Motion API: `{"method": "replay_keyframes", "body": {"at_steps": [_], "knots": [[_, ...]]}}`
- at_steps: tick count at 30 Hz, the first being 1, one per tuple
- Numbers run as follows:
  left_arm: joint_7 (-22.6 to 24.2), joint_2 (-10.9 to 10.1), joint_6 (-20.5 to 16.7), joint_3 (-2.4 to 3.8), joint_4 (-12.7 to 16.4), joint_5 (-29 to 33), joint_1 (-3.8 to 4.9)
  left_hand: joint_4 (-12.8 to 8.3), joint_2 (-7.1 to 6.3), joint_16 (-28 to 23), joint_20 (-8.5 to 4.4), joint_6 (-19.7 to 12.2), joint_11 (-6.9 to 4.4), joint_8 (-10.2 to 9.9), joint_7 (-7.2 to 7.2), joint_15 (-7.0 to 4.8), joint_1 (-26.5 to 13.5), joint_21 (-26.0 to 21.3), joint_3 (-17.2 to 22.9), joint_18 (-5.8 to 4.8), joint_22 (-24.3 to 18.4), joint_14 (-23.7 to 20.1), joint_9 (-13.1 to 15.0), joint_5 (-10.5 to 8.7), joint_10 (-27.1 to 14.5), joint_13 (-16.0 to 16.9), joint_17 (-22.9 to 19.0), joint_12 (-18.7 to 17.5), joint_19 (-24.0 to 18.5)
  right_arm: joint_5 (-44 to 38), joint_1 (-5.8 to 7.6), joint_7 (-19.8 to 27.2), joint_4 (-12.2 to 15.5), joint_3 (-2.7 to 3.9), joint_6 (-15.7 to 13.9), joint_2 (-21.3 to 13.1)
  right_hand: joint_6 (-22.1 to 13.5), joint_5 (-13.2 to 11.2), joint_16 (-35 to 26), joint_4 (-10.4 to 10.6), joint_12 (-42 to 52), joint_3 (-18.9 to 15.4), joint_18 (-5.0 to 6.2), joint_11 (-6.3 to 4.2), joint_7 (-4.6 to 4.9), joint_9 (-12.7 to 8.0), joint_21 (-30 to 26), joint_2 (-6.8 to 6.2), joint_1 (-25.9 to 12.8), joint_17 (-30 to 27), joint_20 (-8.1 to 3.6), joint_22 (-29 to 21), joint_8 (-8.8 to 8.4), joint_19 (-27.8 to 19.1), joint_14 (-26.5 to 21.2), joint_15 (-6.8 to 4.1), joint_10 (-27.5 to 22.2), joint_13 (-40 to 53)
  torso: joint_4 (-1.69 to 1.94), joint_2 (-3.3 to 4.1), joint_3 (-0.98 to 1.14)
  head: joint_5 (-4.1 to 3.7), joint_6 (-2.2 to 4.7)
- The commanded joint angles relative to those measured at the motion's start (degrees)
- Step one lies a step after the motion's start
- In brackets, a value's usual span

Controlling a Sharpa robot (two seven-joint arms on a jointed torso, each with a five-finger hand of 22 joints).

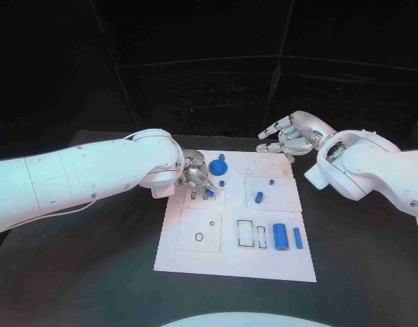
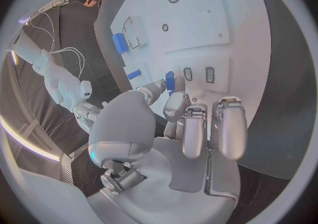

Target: Assemble the parts on the task board

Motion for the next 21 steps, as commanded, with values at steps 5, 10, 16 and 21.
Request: {"method": "replay_keyframes", "body": {"at_steps": [5, 10, 16, 21], "knots": [[1.21, -2.2, -10.44, -0.31, 2.44, 2.13, -0.1, -8.8, -0.5, 0.17, 0.29, 0.08, -0.15, 0.69, -0.47, -0.07, -0.66, -0.22, 9.58, -0.85, 2.64, 6.05, 0.53, 0.06, 0.46, -0.31, 15.09, -0.07, 0.59, 0.0, 0.14, -0.02, -0.08, 0.02, 0.28, -0.19, 0.3, 0.24, -0.24, 0.05, -0.19, -0.3, 0.4, -0.16, -0.02, 0.03, -0.38, 0.34, -0.09, 1.73, -0.09, -0.07, 0.38, -0.39, 3.01, -0.52, -0.24, -0.02, 0.38, -0.2, 0.36, 0.2, -0.3], [1.35, -2.96, -12.77, -1.37, 2.95, 0.81, -0.35, -8.95, -0.74, 0.17, 0.25, 0.17, -0.22, 0.86, -0.53, -0.13, -0.81, -0.27, 10.05, -0.83, 2.58, 6.05, 0.74, 0.05, 0.34, -0.85, 15.09, -0.55, 0.57, 0.0, 0.14, 0.05, -0.21, 0.02, 0.27, -0.23, 0.3, 0.24, -0.24, 0.05, -0.19, -0.3, 0.4, -0.16, -0.02, 0.03, -0.38, 0.34, -0.09, 1.73, -0.09, -0.07, 0.38, -0.39, 3.01, -0.52, -0.24, -0.02, 0.57, -0.43, 0.54, 0.3, -0.61], [1.37, -3.02, -14.11, -2.06, 3.21, -1.42, -0.88, -9.06, -1.08, 0.17, 0.18, 0.27, -0.31, 1.13, -0.63, -0.2, -1.13, -0.35, 10.73, -0.81, 2.48, 6.05, 1.06, 0.03, -0.21, -2.57, 15.09, -2.13, 0.53, 0.14, 0.14, 0.15, -0.08, 0.02, 0.09, -0.33, 0.32, 0.24, -0.32, 0.08, -0.3, -0.37, 0.41, -0.17, -0.03, 0.03, -0.45, 0.35, -0.14, 1.59, -0.1, -0.16, 0.42, -0.41, 2.98, -0.53, -0.29, -0.14, 0.66, -0.63, 0.65, 0.38, -0.76], [1.23, -2.59, -14.09, -2.32, 3.02, -3.23, -1.3, -9.14, -1.3, 0.17, 0.14, 0.3, -0.36, 1.29, -0.69, -0.24, -1.31, -0.37, 11.09, -0.8, 2.46, 6.05, 1.25, 0.02, -0.39, -3.35, 15.09, -2.83, 0.53, 0.45, 0.14, 0.2, 0.4, 0.02, -0.01, -0.38, 0.34, 0.29, -0.36, 0.07, -0.4, -0.38, 0.42, -0.18, -0.04, 0.03, -0.52, 0.38, -0.11, 1.54, -0.1, -0.27, 0.45, -0.45, 2.98, -0.54, -0.34, -0.24, 0.49, -0.5, 0.63, 0.57, -0.57]]}}
